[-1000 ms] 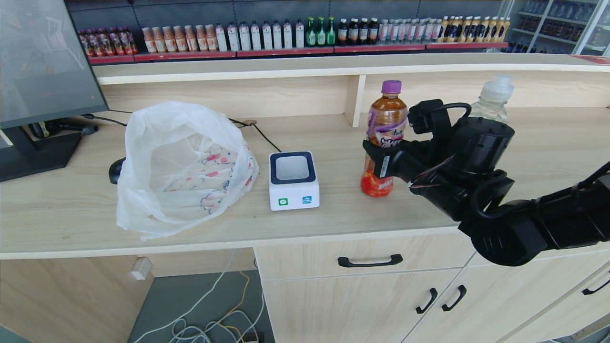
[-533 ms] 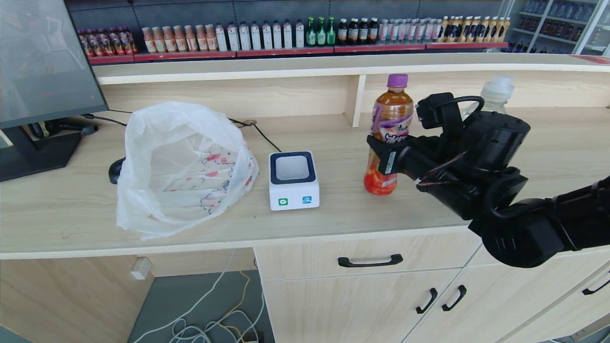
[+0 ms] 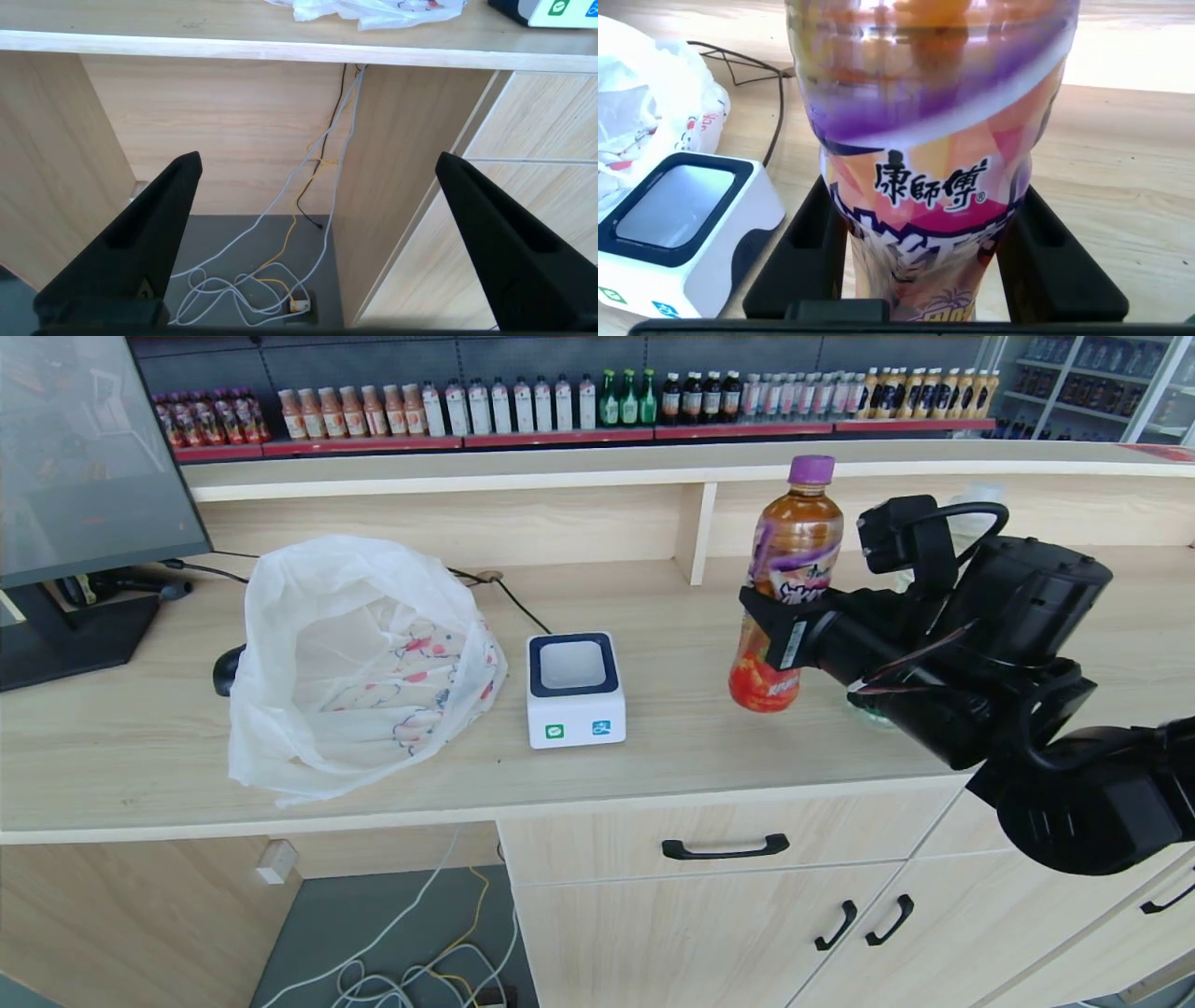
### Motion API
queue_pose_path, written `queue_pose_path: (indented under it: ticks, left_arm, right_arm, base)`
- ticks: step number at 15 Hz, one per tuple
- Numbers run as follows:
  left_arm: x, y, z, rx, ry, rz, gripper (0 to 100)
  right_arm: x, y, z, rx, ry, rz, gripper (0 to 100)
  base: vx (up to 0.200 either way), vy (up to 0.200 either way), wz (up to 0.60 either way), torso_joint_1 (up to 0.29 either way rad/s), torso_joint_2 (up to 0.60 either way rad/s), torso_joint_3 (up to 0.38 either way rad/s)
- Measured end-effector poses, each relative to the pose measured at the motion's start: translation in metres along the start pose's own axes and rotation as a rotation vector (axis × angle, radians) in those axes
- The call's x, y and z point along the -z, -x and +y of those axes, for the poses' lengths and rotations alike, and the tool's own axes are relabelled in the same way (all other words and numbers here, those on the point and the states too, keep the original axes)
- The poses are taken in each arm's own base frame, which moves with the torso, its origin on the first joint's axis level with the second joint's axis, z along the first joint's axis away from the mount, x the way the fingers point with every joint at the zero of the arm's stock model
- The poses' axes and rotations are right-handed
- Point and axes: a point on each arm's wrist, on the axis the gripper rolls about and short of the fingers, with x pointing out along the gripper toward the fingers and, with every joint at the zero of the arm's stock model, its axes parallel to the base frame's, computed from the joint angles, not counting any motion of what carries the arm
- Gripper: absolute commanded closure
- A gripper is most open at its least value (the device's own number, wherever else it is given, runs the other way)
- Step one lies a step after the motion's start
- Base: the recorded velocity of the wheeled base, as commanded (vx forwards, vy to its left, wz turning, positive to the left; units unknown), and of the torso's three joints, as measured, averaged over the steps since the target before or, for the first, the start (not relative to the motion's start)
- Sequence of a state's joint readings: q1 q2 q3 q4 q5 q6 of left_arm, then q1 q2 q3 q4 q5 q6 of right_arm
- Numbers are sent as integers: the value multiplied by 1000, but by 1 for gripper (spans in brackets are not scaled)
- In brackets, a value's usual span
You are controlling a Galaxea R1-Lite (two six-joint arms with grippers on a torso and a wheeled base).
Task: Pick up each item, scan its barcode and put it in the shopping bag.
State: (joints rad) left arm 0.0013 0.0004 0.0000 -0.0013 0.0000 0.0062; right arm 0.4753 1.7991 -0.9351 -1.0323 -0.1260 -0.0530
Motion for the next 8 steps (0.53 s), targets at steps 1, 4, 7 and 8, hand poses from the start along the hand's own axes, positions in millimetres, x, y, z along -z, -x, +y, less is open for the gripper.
queue_pose_path:
  ticks: [1,4,7,8]
  left_arm:
    - [0,0,0,0,0,0,0]
    - [0,0,0,0,0,0,0]
    - [0,0,0,0,0,0,0]
    - [0,0,0,0,0,0,0]
  right_arm:
    - [-3,5,-1,0,-1,-4,100]
    - [-17,23,-2,-4,-7,-25,100]
    - [-30,53,2,-35,-45,-28,100]
    - [-33,65,2,-44,-57,-29,100]
  base:
    - [0,0,0,0,0,0]
    - [0,0,0,0,0,0]
    - [0,0,0,0,0,0]
    - [0,0,0,0,0,0]
